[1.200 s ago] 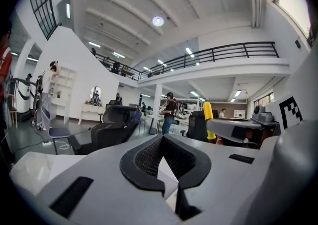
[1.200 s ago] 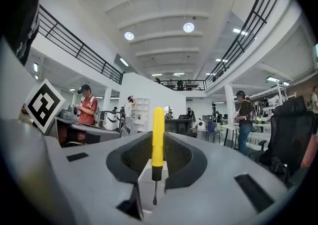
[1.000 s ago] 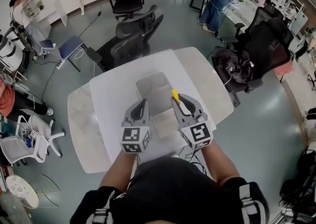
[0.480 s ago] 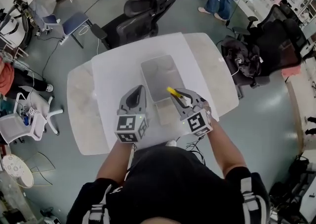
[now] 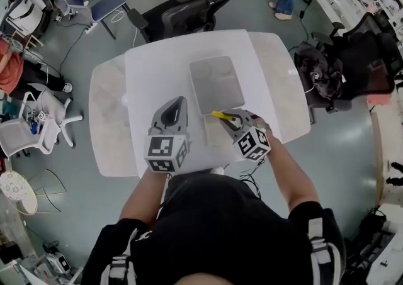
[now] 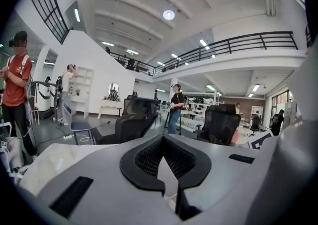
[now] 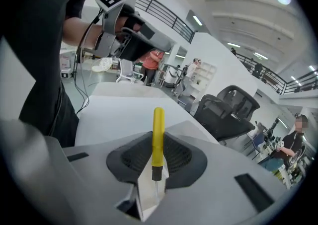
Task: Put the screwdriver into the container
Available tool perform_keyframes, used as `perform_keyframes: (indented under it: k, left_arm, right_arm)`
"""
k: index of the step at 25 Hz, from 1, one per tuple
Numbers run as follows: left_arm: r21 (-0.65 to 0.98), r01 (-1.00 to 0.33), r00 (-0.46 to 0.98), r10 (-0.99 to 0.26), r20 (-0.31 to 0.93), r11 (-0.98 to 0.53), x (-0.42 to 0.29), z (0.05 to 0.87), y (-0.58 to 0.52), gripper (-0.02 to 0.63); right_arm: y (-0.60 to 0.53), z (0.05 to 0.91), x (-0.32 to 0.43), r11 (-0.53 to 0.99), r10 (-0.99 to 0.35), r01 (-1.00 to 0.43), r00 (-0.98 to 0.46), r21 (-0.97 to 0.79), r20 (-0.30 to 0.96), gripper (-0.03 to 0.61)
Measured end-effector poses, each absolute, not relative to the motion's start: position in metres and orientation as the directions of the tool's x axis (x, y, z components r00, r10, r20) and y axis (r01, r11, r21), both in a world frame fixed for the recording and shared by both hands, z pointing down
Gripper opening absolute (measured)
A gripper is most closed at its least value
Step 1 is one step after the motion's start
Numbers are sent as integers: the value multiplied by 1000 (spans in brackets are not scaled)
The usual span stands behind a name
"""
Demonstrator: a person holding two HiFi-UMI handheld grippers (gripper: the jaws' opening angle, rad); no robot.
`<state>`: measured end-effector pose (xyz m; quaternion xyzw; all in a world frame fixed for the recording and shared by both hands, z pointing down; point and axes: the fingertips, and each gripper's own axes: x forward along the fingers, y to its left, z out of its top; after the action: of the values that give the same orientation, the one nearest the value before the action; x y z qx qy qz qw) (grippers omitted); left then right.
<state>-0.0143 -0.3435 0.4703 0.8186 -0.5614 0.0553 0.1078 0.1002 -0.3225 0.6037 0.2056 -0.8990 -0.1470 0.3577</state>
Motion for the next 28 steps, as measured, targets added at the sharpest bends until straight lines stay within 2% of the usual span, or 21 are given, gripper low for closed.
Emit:
perform_keyframes:
  k: [9, 28]
  left_arm:
    - [110, -937, 350, -909, 228, -333, -23, 479, -335, 6]
    - [88, -937, 350, -908, 230, -339, -27, 475, -325, 6]
  right_arm:
    - [-308, 659, 104, 911, -375, -99, -598, 399, 708, 64]
    - [-296, 729, 117, 979, -185, 6, -419, 206, 889, 66]
